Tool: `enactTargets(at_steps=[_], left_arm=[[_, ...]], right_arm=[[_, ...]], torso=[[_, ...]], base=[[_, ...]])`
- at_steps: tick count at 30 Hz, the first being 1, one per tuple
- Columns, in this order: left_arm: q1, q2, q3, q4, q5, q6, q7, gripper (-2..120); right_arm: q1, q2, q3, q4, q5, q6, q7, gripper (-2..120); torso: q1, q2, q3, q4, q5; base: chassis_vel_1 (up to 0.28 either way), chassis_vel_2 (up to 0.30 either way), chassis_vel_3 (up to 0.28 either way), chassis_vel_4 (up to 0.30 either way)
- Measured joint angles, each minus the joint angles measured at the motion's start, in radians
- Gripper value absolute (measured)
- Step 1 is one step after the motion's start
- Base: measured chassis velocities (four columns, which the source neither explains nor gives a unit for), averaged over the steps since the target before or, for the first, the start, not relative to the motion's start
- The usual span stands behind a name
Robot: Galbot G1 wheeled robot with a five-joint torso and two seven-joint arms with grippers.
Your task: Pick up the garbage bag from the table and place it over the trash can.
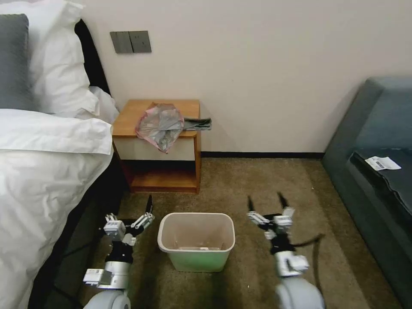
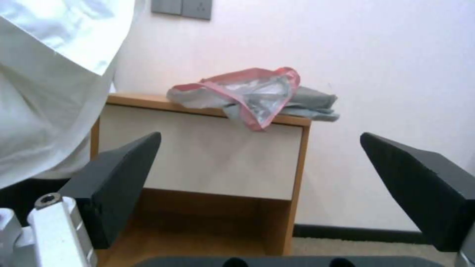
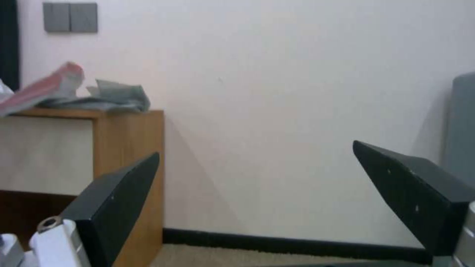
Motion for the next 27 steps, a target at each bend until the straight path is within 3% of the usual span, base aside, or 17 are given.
enactTargets(at_steps=[4,8,13,20,22,27], left_arm=[[-0.001,0.0,-0.002,0.0,0.002,0.0,-0.012,100],[-0.003,0.004,-0.007,0.003,0.014,0.02,-0.073,100],[-0.01,0.033,-0.011,0.009,0.014,0.03,-0.106,100],[-0.009,0.047,-0.022,0.012,0.011,0.033,-0.132,100],[-0.005,0.034,-0.021,0.006,0.017,0.033,-0.14,100],[0.002,0.021,-0.02,0.001,0.034,0.038,-0.161,100]], right_arm=[[-0.002,-0.001,0.001,0.002,0.002,0.013,0.002,100],[0.028,-0.012,-0.001,-0.008,0.024,0.043,-0.007,100],[0.1,-0.049,-0.006,-0.041,0.019,0.075,-0.022,100],[0.289,-0.172,-0.053,-0.131,-0.099,0.048,0.013,100],[0.388,-0.238,-0.098,-0.181,-0.162,0.012,0.05,100],[0.569,-0.328,-0.213,-0.315,-0.224,0.03,0.111,100]], torso=[[0.0,0.0,0.0,0.0002,-0.0002],[0.0,0.0,0.0,0.0002,-0.0002],[0.0,0.0,0.0,0.0002,-0.0002],[0.0,0.0,0.0,0.0003,-0.0001],[0.0,0.0,0.0,0.0002,0.0],[0.0,0.0,0.0,0.0003,0.0]], base=[[0.0,0.0,0.0,0.0],[0.0,0.0,0.0,0.0],[0.0,0.0,0.0,0.0],[0.0,0.0,0.0,0.0],[0.0,0.0,0.0,0.0],[0.0,0.0,0.0,0.0]])
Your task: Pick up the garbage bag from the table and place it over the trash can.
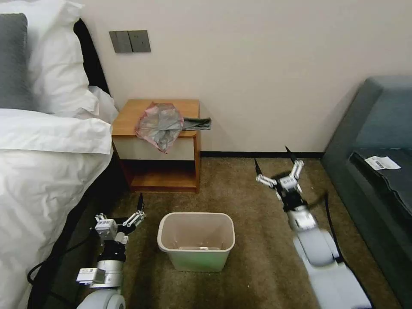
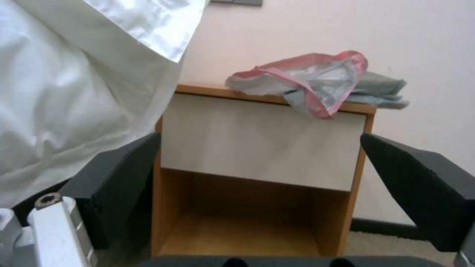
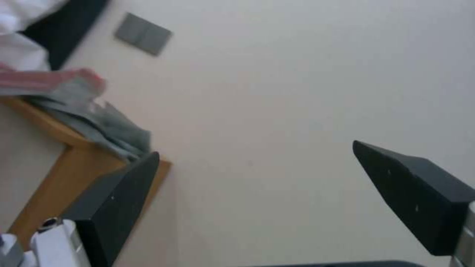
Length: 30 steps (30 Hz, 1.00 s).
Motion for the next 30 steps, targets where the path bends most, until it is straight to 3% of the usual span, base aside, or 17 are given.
enactTargets(at_steps=[6,9,12,18,30], left_arm=[[-0.016,0.006,-0.001,0.015,0.0,0.007,-0.012,100],[-0.028,0.011,-0.001,0.028,0.0,0.01,-0.019,100],[-0.046,0.017,0.005,0.042,0.001,0.02,-0.023,100],[-0.059,0.01,0.012,0.048,0.009,0.027,-0.025,100],[-0.067,-0.009,0.012,0.086,0.016,0.01,-0.034,100]], right_arm=[[0.149,-0.059,-0.116,-0.124,-0.087,0.009,0.011,100],[0.216,-0.075,-0.171,-0.159,-0.163,-0.021,0.029,100],[0.34,-0.089,-0.289,-0.213,-0.252,-0.092,0.059,100],[0.52,-0.045,-0.417,-0.39,-0.387,-0.097,0.029,100],[0.725,0.068,-0.563,-0.63,-0.478,-0.158,0.031,100]], torso=[[0.0,0.0,0.0,-0.0003,0.0001],[0.0,0.0,0.0,-0.0002,-0.0001],[0.0,0.0,0.0,0.0,-0.0001],[0.0,0.0,0.0,0.0,-0.0002],[0.0,0.0,0.0,0.0002,-0.0003]], base=[[0.0,0.0,0.0,0.0],[0.0,0.0,0.0,0.0],[0.0,0.0,0.0,0.0],[0.0,0.0,0.0,0.0],[0.0,0.0,0.0,0.0]])
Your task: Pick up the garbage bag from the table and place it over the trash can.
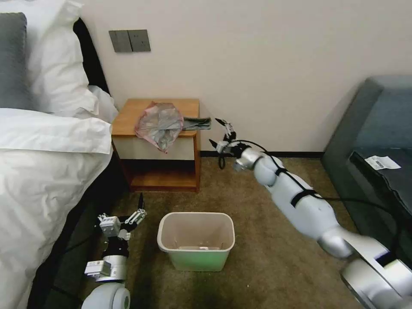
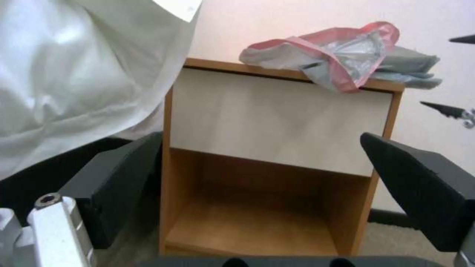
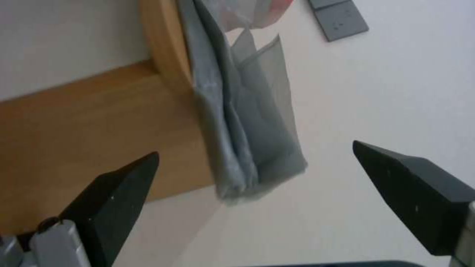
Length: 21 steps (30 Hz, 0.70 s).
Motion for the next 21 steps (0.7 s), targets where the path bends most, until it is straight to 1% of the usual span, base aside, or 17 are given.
enactTargets(at_steps=[9,14,21], left_arm=[[0.001,-0.011,-0.008,0.012,0.009,-0.009,-0.02,100],[0.0,-0.015,-0.008,0.01,0.013,-0.009,-0.021,100],[0.003,-0.017,-0.008,0.009,0.017,-0.01,-0.023,100]], right_arm=[[0.093,0.039,-0.064,-0.098,0.016,-0.015,0.019,100],[0.109,0.055,-0.083,-0.113,0.021,-0.023,0.018,100],[0.111,0.05,-0.104,-0.103,0.03,-0.033,0.004,100]], torso=[[0.0,0.0,0.0,-0.0005,0.0],[0.0,0.0,0.0,-0.0002,0.0],[0.0,0.0,0.0,-0.0004,0.0001]], base=[[0.0,0.0,0.0,0.0],[0.0,0.0,0.0,0.0],[0.0,0.0,0.0,0.0]])
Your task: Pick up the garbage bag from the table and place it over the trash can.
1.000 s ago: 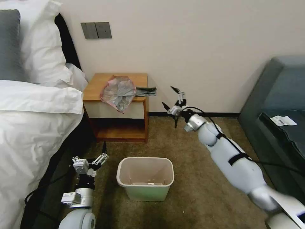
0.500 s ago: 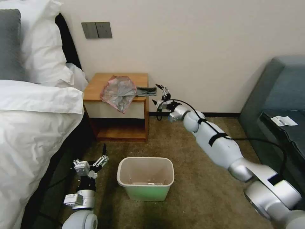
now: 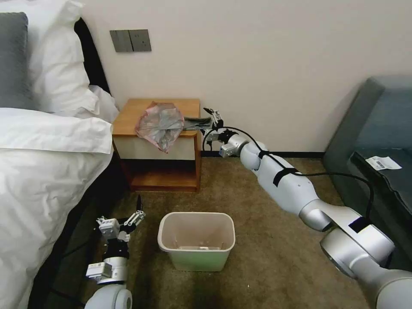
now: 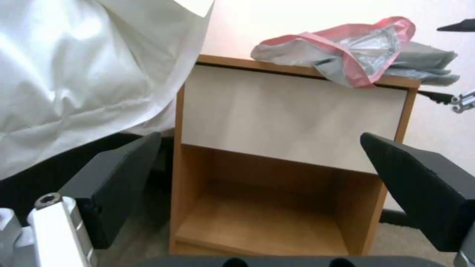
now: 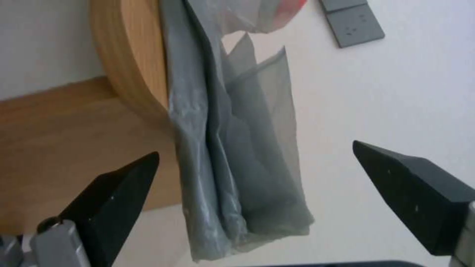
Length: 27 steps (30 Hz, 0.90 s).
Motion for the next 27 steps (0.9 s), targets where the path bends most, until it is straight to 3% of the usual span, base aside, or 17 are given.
enactTargets(at_steps=[4,5,7,12,16,20,27], left_arm=[[0.0,0.0,-0.001,0.0,0.0,0.0,-0.001,100],[0.0,0.0,-0.001,0.0,0.001,-0.001,-0.002,100],[0.0,-0.001,-0.001,0.0,0.002,-0.001,-0.003,100],[0.002,-0.003,0.0,0.0,0.006,-0.004,-0.004,100],[0.003,-0.003,0.0,0.0,0.007,-0.005,-0.005,100],[0.003,-0.004,0.0,-0.001,0.013,-0.005,-0.007,100],[0.002,-0.005,0.003,-0.002,0.017,-0.005,-0.009,100]], right_arm=[[0.0,-0.006,-0.011,0.012,0.016,-0.006,-0.006,95],[0.0,-0.01,-0.016,0.02,0.022,-0.008,-0.014,87],[0.0,-0.014,-0.019,0.027,0.025,-0.009,-0.018,84],[-0.001,-0.027,-0.031,0.043,0.044,-0.015,-0.021,61],[-0.003,-0.029,-0.031,0.049,0.052,-0.02,-0.021,53],[-0.016,-0.05,-0.033,0.074,0.064,-0.026,-0.022,32],[-0.032,-0.06,-0.033,0.09,0.077,-0.03,-0.021,8]], torso=[[0.0,0.0,0.0,0.0,0.0],[0.0,0.0,0.0,0.0001,0.0],[0.0,0.0,0.0,0.0001,0.0],[0.0,0.0,0.0,0.0,0.0],[0.0,0.0,0.0,0.0002,0.0001],[0.0,0.0,0.0,0.0001,0.0],[0.0,0.0,0.0,0.0001,0.0]], base=[[0.0,0.0,0.0,0.0],[0.0,0.0,0.0,0.0],[0.0,0.0,0.0,0.0],[0.0,0.0,0.0,0.0],[0.0,0.0,0.0,0.0],[0.0,0.0,0.0,0.0],[0.0,0.0,0.0,0.0]])
